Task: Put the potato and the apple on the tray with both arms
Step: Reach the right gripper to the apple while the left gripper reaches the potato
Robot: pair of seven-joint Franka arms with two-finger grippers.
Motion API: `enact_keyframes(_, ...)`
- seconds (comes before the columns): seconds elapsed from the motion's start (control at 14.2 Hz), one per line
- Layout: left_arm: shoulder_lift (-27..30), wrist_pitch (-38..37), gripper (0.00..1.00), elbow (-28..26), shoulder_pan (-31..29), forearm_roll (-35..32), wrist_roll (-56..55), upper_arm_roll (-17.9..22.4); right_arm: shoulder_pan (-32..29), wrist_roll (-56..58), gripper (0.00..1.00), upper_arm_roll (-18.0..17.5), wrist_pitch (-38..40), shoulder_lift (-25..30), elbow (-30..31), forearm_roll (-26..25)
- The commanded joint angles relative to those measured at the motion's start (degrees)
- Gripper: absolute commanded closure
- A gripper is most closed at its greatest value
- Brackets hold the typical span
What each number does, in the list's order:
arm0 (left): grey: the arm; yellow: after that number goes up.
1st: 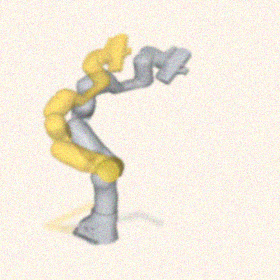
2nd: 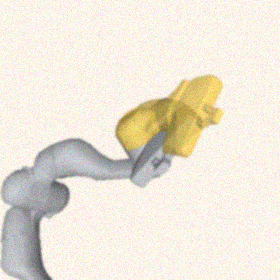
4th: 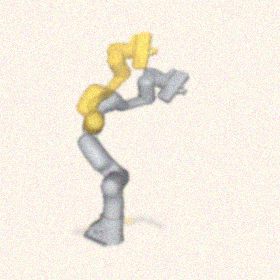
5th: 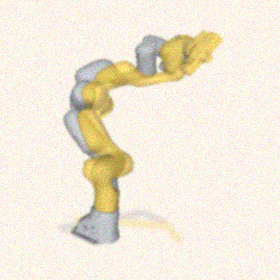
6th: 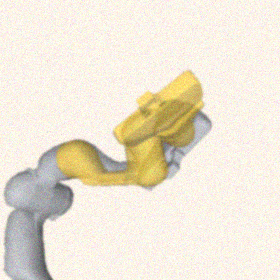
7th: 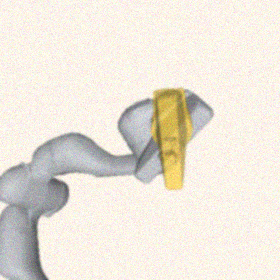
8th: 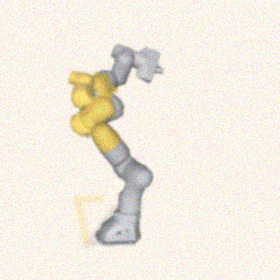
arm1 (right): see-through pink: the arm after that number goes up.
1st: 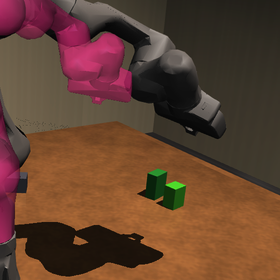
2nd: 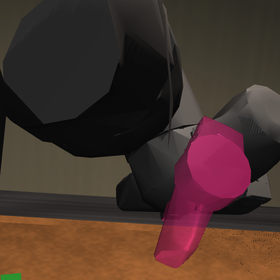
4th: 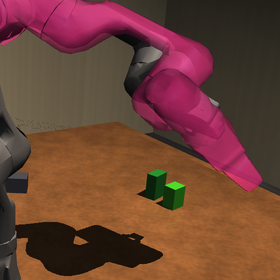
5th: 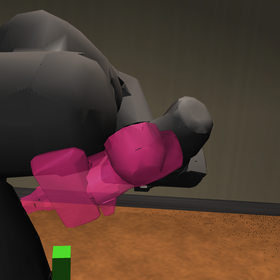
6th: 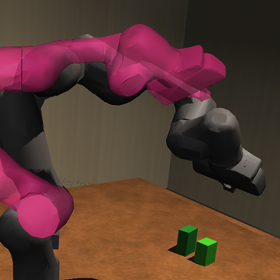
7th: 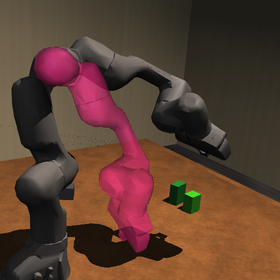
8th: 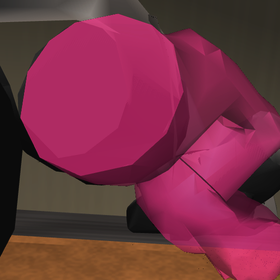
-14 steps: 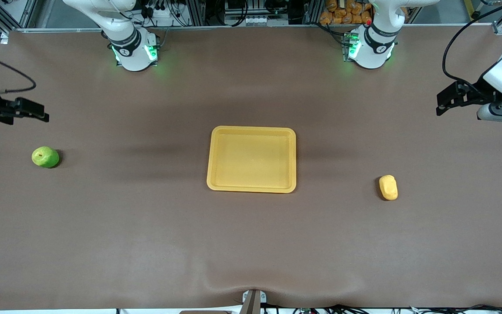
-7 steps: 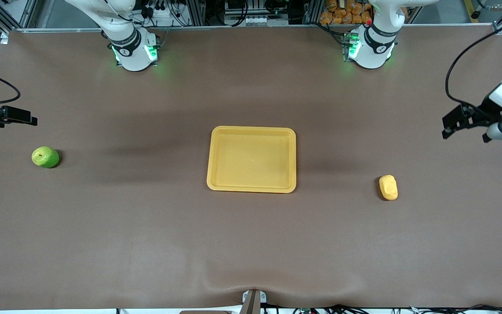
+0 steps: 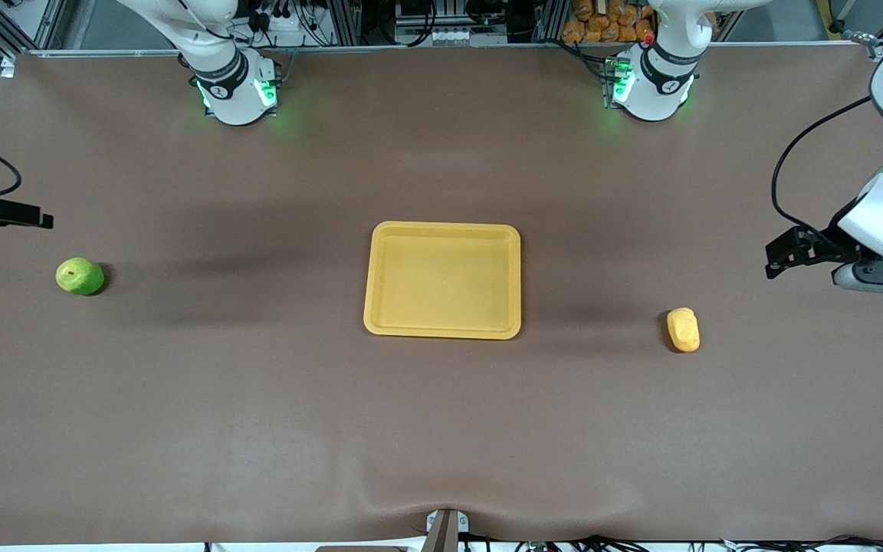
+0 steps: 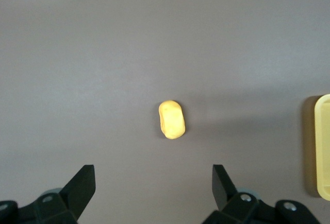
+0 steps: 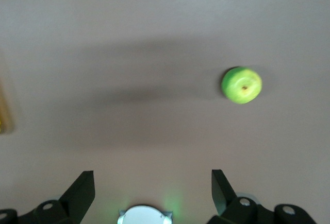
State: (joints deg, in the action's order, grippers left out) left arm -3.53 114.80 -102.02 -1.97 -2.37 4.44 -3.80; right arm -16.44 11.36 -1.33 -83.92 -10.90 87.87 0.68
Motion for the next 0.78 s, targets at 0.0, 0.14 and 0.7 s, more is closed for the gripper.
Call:
enact_keyframes(0.0, 1.5, 1.3, 0.00, -5.0, -0.6, 0.7, 0.5, -0.2, -3.3, -0.5, 0.00, -0.8, -0.7, -1.1, -2.0, -0.9)
enact_keyframes(0.14, 1.8, 1.3, 0.00, -7.7, -0.6, 0.8, 0.3, -0.2, -4.6, -0.6, 0.00, -0.8, -1.1, -2.2, -2.0, -1.0)
enact_keyframes(0.7, -2.3, 3.1, 0.00, -11.1, -0.4, 0.7, -2.1, -0.2, -4.0, -1.0, 0.00, -0.9, -14.5, -9.1, -1.9, -11.7)
